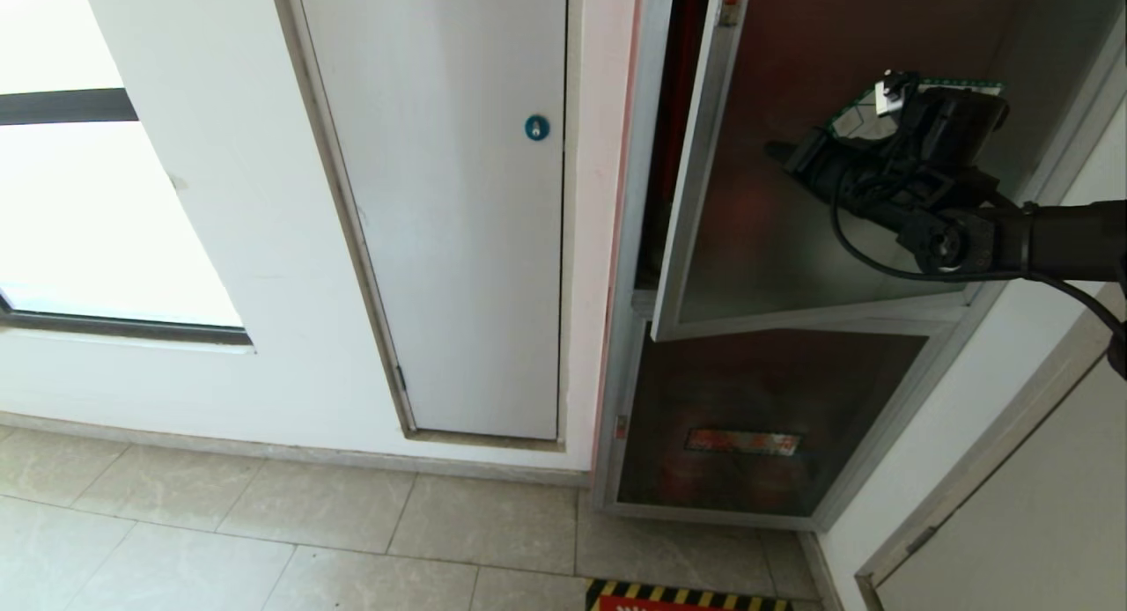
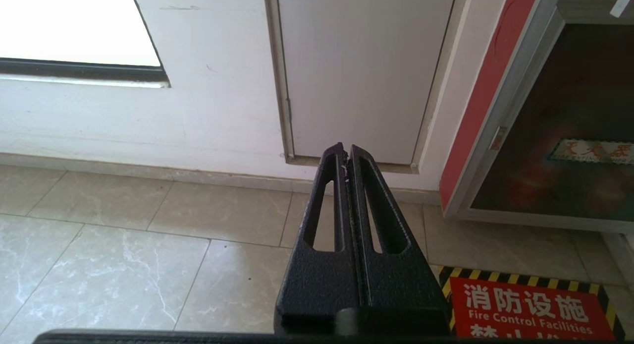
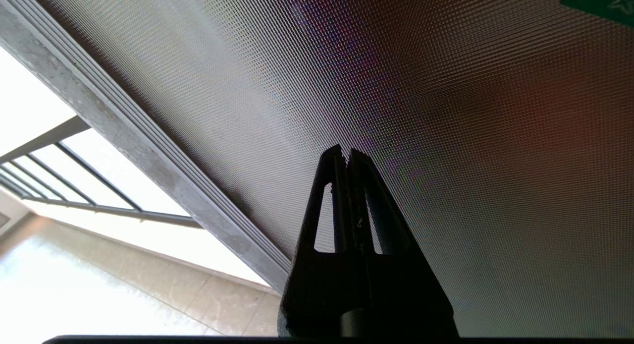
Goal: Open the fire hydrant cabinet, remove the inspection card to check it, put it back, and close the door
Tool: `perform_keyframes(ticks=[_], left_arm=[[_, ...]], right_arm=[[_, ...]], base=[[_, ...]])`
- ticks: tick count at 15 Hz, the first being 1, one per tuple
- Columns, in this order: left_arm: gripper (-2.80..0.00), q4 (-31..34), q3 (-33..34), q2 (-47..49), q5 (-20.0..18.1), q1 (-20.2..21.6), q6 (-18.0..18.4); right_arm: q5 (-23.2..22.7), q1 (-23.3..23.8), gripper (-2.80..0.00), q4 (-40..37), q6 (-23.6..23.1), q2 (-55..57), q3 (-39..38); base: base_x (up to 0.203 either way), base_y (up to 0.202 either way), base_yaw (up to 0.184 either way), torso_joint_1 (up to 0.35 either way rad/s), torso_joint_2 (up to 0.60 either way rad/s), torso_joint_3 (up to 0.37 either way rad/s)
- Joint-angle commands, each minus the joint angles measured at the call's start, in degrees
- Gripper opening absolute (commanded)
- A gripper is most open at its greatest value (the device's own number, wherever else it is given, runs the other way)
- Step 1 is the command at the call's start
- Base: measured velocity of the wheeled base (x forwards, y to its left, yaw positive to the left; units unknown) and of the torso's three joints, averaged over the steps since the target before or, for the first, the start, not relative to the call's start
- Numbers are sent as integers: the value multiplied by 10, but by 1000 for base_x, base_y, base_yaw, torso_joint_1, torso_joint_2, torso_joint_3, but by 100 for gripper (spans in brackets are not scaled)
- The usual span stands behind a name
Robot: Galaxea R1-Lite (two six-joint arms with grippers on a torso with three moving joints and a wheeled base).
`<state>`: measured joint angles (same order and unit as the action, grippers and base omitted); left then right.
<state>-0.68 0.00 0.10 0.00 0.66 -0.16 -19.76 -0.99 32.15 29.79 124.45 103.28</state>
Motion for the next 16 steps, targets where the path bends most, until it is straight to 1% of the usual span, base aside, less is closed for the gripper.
perform_keyframes(ticks=[1, 3, 9, 16], left_arm=[[-280, 0, 3, 1, 0, 0, 0], [-280, 0, 3, 1, 0, 0, 0], [-280, 0, 3, 1, 0, 0, 0], [-280, 0, 3, 1, 0, 0, 0]], right_arm=[[0, 0, -280, 2, 2, -8, -5], [1, 0, -280, 2, 1, -31, -36], [3, 2, -280, 3, -1, -147, -171], [11, 10, -280, 5, -3, -296, -345]], base=[[0, 0, 0, 0, 0, 0], [0, 0, 0, 0, 0, 0], [0, 0, 0, 0, 0, 0], [0, 0, 0, 0, 0, 0]])
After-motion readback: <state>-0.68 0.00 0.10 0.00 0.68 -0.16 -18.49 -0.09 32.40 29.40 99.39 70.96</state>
